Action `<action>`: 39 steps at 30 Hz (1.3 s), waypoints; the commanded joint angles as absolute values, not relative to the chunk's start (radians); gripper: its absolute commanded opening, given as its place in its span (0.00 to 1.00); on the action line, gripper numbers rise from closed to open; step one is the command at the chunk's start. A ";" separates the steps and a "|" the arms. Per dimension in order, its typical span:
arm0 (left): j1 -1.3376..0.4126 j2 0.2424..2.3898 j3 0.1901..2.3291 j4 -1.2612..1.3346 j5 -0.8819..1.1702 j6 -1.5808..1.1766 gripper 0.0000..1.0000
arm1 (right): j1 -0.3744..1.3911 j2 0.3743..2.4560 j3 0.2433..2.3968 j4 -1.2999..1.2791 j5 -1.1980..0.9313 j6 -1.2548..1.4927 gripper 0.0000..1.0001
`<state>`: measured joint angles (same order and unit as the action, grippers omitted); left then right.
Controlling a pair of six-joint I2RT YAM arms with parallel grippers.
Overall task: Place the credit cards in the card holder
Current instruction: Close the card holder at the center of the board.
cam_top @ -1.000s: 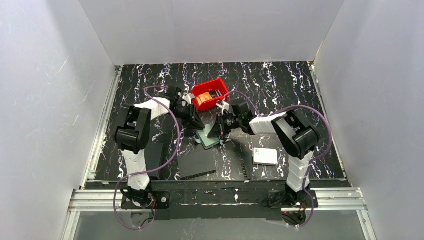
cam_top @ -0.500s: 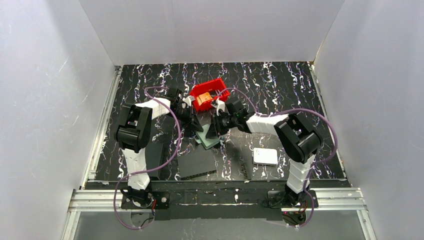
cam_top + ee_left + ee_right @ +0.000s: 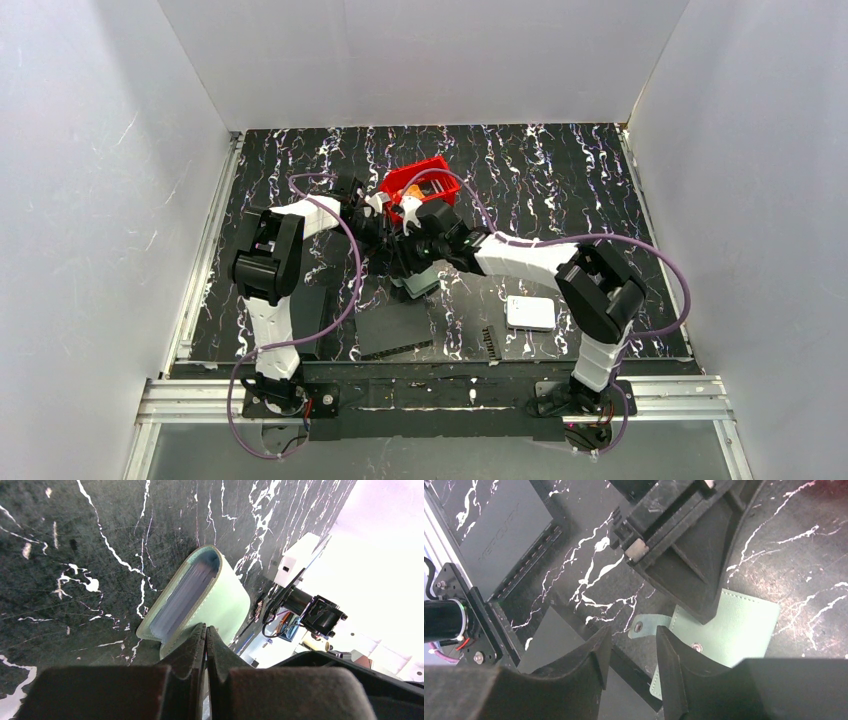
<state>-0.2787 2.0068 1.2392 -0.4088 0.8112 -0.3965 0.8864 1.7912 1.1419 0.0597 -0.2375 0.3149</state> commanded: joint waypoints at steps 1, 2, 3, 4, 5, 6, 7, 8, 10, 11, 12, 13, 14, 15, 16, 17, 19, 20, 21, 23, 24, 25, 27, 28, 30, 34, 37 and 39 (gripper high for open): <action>-0.284 2.034 1.201 -0.503 0.655 -0.332 0.00 | 0.910 1.838 1.207 0.034 -0.200 0.305 0.45; -0.285 2.033 1.201 -0.503 0.656 -0.331 0.00 | 0.914 1.845 1.212 0.032 -0.197 0.303 0.44; -0.285 2.033 1.200 -0.502 0.656 -0.331 0.00 | 0.917 1.853 1.218 0.026 -0.196 0.300 0.44; -0.284 2.033 1.198 -0.502 0.658 -0.331 0.00 | 0.922 1.859 1.225 0.018 -0.190 0.296 0.43; -0.285 2.031 1.199 -0.502 0.658 -0.331 0.00 | 0.926 1.862 1.226 0.014 -0.183 0.291 0.43; -0.285 2.030 1.198 -0.501 0.657 -0.331 0.00 | 0.929 1.865 1.229 0.012 -0.180 0.287 0.43; -0.284 2.031 1.199 -0.502 0.657 -0.332 0.00 | 0.933 1.868 1.231 0.008 -0.176 0.284 0.43; -0.285 2.032 1.199 -0.502 0.657 -0.331 0.00 | 0.936 1.869 1.232 0.006 -0.171 0.280 0.43; -0.285 2.035 1.201 -0.502 0.658 -0.331 0.00 | 0.939 1.875 1.235 0.002 -0.165 0.276 0.42; -0.284 2.036 1.201 -0.502 0.659 -0.331 0.00 | 0.940 1.878 1.237 0.002 -0.160 0.274 0.41; -0.284 2.036 1.200 -0.502 0.659 -0.331 0.00 | 0.940 1.880 1.239 0.002 -0.160 0.273 0.38; -0.285 2.036 1.199 -0.500 0.660 -0.331 0.00 | 0.941 1.881 1.242 0.002 -0.158 0.272 0.36; -0.285 2.036 1.199 -0.501 0.660 -0.331 0.00 | 0.942 1.881 1.242 0.002 -0.157 0.272 0.33; -0.285 2.035 1.199 -0.501 0.659 -0.331 0.00 | 0.942 1.880 1.243 0.002 -0.156 0.272 0.31; -0.285 2.035 1.199 -0.500 0.659 -0.331 0.00 | 0.942 1.881 1.243 0.002 -0.156 0.272 0.29; -0.285 2.035 1.200 -0.500 0.661 -0.331 0.00 | 0.942 1.882 1.245 0.002 -0.157 0.271 0.27; -0.285 2.037 1.199 -0.500 0.662 -0.332 0.00 | 0.942 1.887 1.251 0.002 -0.159 0.268 0.23; -0.285 2.036 1.199 -0.500 0.663 -0.331 0.00 | 0.942 1.887 1.251 0.002 -0.160 0.267 0.22; -0.285 2.037 1.199 -0.501 0.664 -0.331 0.00 | 0.942 1.886 1.249 0.002 -0.160 0.268 0.22; -0.284 2.038 1.199 -0.500 0.664 -0.332 0.00 | 0.943 1.888 1.254 0.002 -0.157 0.266 0.22; -0.285 2.038 1.199 -0.501 0.664 -0.331 0.00 | 0.943 1.892 1.258 -0.026 -0.156 0.263 0.24; -0.285 2.038 1.199 -0.501 0.665 -0.331 0.00 | 0.943 1.894 1.261 -0.031 -0.157 0.260 0.25; -0.285 2.039 1.198 -0.501 0.666 -0.330 0.00 | 0.943 1.900 1.262 -0.033 -0.160 0.258 0.26; -0.285 2.038 1.198 -0.502 0.666 -0.330 0.00 | 0.943 1.901 1.262 -0.034 -0.161 0.257 0.26; -0.285 2.039 1.199 -0.502 0.666 -0.330 0.00 | 0.945 1.903 1.262 -0.035 -0.161 0.256 0.26; -0.285 2.042 1.200 -0.502 0.666 -0.330 0.00 | 0.946 1.908 1.270 -0.038 -0.163 0.254 0.25; -0.285 2.043 1.201 -0.502 0.667 -0.330 0.00 | 0.946 1.907 1.272 -0.040 -0.161 0.252 0.20; -0.284 2.043 1.201 -0.502 0.665 -0.330 0.00 | 0.946 1.896 1.265 -0.029 -0.157 0.254 0.15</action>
<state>-0.2787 2.0068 1.2388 -0.4107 0.8124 -0.3923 0.9386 1.9099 1.2232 -0.0460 -0.1658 0.2604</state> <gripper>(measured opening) 0.009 0.182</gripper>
